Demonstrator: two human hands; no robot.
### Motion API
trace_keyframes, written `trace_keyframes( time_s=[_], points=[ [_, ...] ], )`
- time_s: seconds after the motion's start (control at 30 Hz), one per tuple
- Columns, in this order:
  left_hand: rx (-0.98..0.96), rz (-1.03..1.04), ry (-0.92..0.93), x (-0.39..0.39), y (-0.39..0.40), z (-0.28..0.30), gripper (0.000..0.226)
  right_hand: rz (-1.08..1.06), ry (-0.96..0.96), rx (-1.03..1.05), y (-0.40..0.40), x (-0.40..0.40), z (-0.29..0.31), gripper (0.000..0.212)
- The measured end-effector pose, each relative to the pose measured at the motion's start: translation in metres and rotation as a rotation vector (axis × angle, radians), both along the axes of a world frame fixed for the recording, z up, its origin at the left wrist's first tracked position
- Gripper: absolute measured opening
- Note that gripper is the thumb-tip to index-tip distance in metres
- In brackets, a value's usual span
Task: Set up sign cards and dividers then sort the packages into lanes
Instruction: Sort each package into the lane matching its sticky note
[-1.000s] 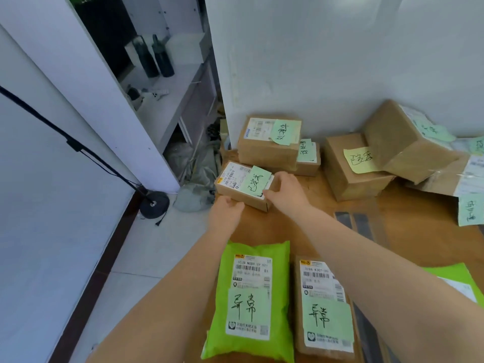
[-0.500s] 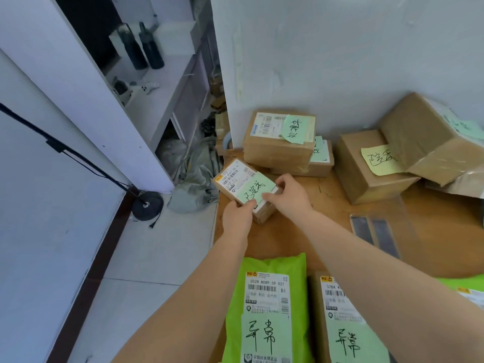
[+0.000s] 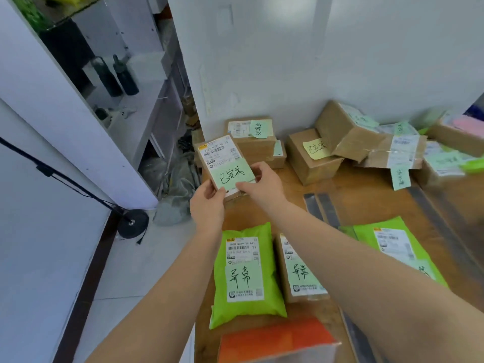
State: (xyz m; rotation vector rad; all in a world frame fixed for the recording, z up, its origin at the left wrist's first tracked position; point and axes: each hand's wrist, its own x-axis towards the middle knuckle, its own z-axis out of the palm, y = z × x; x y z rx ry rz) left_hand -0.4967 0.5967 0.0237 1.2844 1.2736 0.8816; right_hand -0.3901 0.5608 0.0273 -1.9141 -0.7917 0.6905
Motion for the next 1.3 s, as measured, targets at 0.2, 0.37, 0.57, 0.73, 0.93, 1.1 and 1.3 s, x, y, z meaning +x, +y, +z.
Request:
trace_keyframes(
  time_s=[0.2, 0.37, 0.57, 0.73, 0.93, 1.1, 1.3],
  points=[
    [0.136, -0.151, -0.029, 0.027, -0.065, 0.046, 0.036, -0.17, 0.079, 0.133, -0.076, 0.024, 0.043, 0.028],
    [0.246, -0.246, -0.052, 0.072, -0.132, 0.089, 0.042, -0.308, 0.113, 0.262, -0.154, 0.066, 0.075, 0.025],
    [0.278, -0.377, -0.047, 0.145, -0.227, 0.094, 0.04, -0.344, 0.05, 0.246, -0.262, 0.141, 0.087, 0.03],
    [0.177, -0.46, -0.002, 0.191, -0.29, 0.065, 0.037, -0.344, -0.005, 0.094, -0.332, 0.191, 0.068, 0.031],
    [-0.004, -0.517, 0.13, 0.226, -0.317, 0.018, 0.032, -0.305, -0.08, -0.156, -0.366, 0.223, 0.029, 0.04],
    [-0.108, -0.6, 0.247, 0.248, -0.321, -0.019, 0.03, -0.302, -0.085, -0.385, -0.367, 0.246, -0.01, 0.035],
    [-0.171, -0.654, 0.366, 0.263, -0.323, -0.051, 0.037, -0.283, -0.092, -0.598, -0.361, 0.261, -0.05, 0.038]
  ],
)
